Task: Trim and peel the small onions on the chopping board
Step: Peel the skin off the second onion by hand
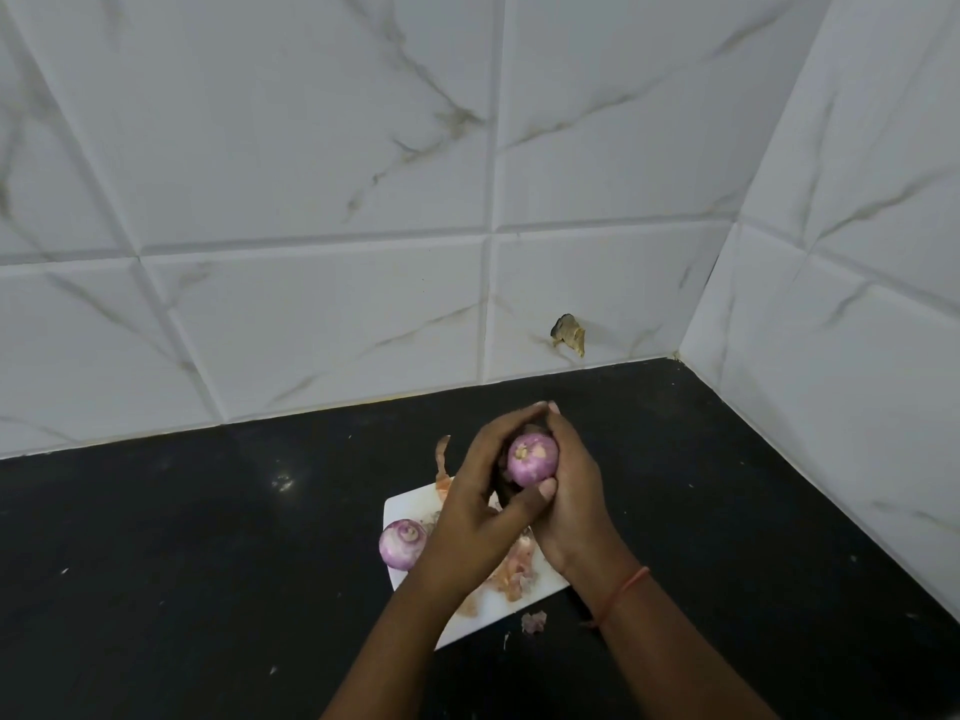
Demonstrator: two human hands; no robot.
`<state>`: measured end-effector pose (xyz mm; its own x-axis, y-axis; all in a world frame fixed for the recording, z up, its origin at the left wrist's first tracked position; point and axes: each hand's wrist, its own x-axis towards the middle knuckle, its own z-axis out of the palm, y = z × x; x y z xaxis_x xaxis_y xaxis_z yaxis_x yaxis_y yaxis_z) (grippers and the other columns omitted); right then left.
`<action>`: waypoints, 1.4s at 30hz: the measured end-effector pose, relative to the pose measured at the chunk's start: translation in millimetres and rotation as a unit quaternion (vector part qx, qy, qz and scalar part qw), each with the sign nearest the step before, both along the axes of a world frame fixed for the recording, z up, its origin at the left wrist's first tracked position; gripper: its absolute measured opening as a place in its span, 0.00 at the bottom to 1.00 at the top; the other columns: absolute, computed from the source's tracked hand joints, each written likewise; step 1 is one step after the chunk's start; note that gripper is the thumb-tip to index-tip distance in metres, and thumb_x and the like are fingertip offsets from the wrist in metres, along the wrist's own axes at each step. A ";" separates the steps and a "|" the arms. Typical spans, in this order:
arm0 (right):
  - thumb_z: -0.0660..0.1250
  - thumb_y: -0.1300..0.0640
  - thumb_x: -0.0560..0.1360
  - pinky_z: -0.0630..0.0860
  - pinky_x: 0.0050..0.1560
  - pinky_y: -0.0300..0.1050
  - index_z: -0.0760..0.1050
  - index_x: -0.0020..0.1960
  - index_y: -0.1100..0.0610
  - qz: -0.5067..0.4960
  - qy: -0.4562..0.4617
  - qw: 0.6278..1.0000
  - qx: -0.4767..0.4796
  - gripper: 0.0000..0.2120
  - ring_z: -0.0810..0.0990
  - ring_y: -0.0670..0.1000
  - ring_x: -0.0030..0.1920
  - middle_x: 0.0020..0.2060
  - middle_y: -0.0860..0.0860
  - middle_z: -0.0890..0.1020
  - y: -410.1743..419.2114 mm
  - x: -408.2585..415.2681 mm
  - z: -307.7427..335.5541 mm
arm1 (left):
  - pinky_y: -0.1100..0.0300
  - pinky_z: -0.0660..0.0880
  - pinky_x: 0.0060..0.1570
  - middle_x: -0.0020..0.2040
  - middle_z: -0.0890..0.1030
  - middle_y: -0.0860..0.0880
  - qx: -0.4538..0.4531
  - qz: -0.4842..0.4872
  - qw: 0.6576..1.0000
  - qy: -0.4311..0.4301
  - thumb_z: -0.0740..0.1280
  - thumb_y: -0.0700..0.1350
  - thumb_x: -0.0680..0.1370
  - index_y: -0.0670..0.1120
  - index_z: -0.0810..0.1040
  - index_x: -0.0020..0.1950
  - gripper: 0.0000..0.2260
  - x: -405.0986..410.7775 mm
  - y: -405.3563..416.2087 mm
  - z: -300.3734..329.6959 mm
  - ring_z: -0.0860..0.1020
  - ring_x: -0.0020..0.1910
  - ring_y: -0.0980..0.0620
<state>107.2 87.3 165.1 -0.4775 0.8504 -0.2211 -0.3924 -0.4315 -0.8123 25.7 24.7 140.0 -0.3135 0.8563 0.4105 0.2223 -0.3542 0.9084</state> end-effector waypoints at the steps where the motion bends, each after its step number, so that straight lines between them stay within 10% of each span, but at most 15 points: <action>1: 0.58 0.47 0.81 0.78 0.49 0.48 0.82 0.44 0.54 0.002 0.000 1.000 0.008 0.18 0.85 0.49 0.41 0.37 0.52 0.86 -0.6 -0.1 1.0 | 0.54 0.74 0.67 0.68 0.75 0.55 0.010 -0.004 1.000 0.000 0.66 0.47 0.79 0.50 0.70 0.72 0.22 0.9 -0.3 0.4 0.74 0.69 0.48; 9: 0.51 0.51 0.83 0.77 0.31 0.35 0.82 0.25 0.53 0.001 0.028 0.998 0.048 0.33 0.81 0.43 0.28 0.25 0.49 0.80 -7.1 -4.3 9.5 | 0.69 0.74 0.55 0.54 0.78 0.61 0.013 0.053 0.997 -0.050 0.62 0.46 0.82 0.48 0.73 0.63 0.10 27.3 3.2 10.7 0.78 0.57 0.59; 24: 0.57 0.46 0.81 0.76 0.40 0.44 0.82 0.39 0.55 -0.011 -0.069 0.997 0.036 0.21 0.85 0.46 0.35 0.33 0.51 0.86 -4.2 1.5 4.2 | 0.66 0.80 0.39 0.38 0.84 0.53 -0.115 0.036 0.950 -0.289 0.62 0.49 0.83 0.40 0.78 0.49 0.13 28.4 5.4 34.6 0.83 0.41 0.58; 27: 0.59 0.39 0.78 0.72 0.26 0.39 0.79 0.44 0.60 0.069 -0.063 0.995 -0.017 0.25 0.79 0.50 0.25 0.31 0.55 0.82 2.3 6.4 7.9 | 0.61 0.81 0.35 0.38 0.86 0.50 -0.148 0.001 0.940 -0.308 0.65 0.52 0.80 0.44 0.81 0.45 0.12 17.4 3.1 36.5 0.84 0.35 0.55; 33: 0.47 0.32 0.79 0.59 0.21 0.35 0.75 0.41 0.63 0.274 0.109 0.950 -0.101 0.36 0.62 0.46 0.15 0.17 0.51 0.67 9.8 11.6 -0.4 | 0.42 0.61 0.75 0.58 0.85 0.56 -0.147 0.001 0.967 -0.207 0.50 0.76 0.74 0.62 0.83 0.59 0.31 2.8 -3.3 31.3 0.71 0.73 0.49; 38: 0.45 0.36 0.82 0.63 0.25 0.38 0.73 0.49 0.61 0.351 0.214 0.897 -0.161 0.31 0.59 0.47 0.18 0.19 0.51 0.64 12.7 12.9 0.5 | 0.48 0.68 0.73 0.64 0.77 0.61 -0.121 -0.078 0.985 -0.090 0.63 0.59 0.78 0.69 0.71 0.69 0.19 -10.8 -15.8 30.9 0.75 0.67 0.58; 42: 0.59 0.40 0.79 0.62 0.21 0.33 0.77 0.39 0.58 0.310 0.139 0.924 -0.176 0.23 0.68 0.45 0.18 0.21 0.50 0.72 10.4 11.5 4.9 | 0.57 0.74 0.63 0.70 0.69 0.60 -0.064 -0.054 0.996 0.022 0.65 0.55 0.80 0.65 0.76 0.66 0.15 -10.4 -15.1 28.7 0.74 0.67 0.57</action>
<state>118.7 97.7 170.1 -0.9287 0.2925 -0.2280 -0.1527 -0.8619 -0.4836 15.4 9.6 168.7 -0.2003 0.9302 0.3076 0.2301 -0.2605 0.9376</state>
